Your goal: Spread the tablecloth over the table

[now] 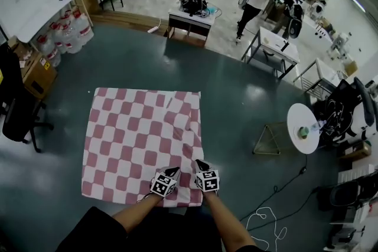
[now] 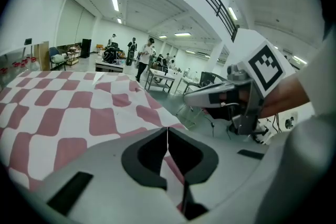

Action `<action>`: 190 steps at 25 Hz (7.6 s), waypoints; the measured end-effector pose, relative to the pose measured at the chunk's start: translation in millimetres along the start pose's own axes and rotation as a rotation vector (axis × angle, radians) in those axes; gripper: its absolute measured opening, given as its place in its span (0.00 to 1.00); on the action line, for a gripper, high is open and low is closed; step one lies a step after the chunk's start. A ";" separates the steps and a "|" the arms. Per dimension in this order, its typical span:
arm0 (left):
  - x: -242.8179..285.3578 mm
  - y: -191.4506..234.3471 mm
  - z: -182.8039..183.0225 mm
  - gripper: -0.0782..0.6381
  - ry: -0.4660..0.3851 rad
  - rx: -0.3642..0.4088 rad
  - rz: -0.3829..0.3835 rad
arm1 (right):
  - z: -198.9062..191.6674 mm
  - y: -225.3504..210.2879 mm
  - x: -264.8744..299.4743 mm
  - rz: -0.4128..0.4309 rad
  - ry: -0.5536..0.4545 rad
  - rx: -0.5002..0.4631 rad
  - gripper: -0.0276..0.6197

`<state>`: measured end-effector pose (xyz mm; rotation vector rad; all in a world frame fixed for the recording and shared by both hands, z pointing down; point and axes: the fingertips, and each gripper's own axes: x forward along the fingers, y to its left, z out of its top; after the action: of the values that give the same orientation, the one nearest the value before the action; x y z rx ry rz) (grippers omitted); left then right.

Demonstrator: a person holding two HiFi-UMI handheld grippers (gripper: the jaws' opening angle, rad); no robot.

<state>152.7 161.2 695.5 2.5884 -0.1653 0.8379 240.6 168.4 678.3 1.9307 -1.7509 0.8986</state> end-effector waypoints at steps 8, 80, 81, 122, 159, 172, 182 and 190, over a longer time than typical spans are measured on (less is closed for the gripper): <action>49.3 40.8 47.6 0.13 -0.068 -0.155 0.240 | 64.5 -68.3 66.7 0.185 -0.025 -0.113 0.07; 124.3 113.2 85.2 0.13 -0.124 -0.448 0.508 | 212.6 -128.4 347.1 0.365 0.169 -0.655 0.07; 121.7 114.1 88.3 0.13 -0.134 -0.458 0.512 | 213.4 -126.5 352.5 0.360 0.171 -0.662 0.07; 126.0 69.4 93.4 0.13 -0.266 -0.538 0.539 | 208.6 -213.3 272.1 0.361 0.087 -0.436 0.07; 224.4 307.2 208.0 0.27 -0.080 -0.603 0.634 | 183.4 -269.9 297.3 0.832 0.213 -0.976 0.07; 231.5 289.7 227.9 0.26 -0.066 -0.555 0.581 | 213.7 -248.3 305.1 0.976 0.166 -0.751 0.12; 266.3 224.7 251.7 0.27 -0.154 -0.610 0.499 | 261.3 -205.6 339.6 0.939 0.216 -0.797 0.21; 275.3 188.2 250.8 0.30 -0.183 -0.612 0.459 | 265.9 -173.9 336.2 0.969 0.284 -0.883 0.23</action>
<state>466.2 -111.0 737.6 2.0544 -0.9393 0.5665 470.6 -228.6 737.9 0.3549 -2.3168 0.4413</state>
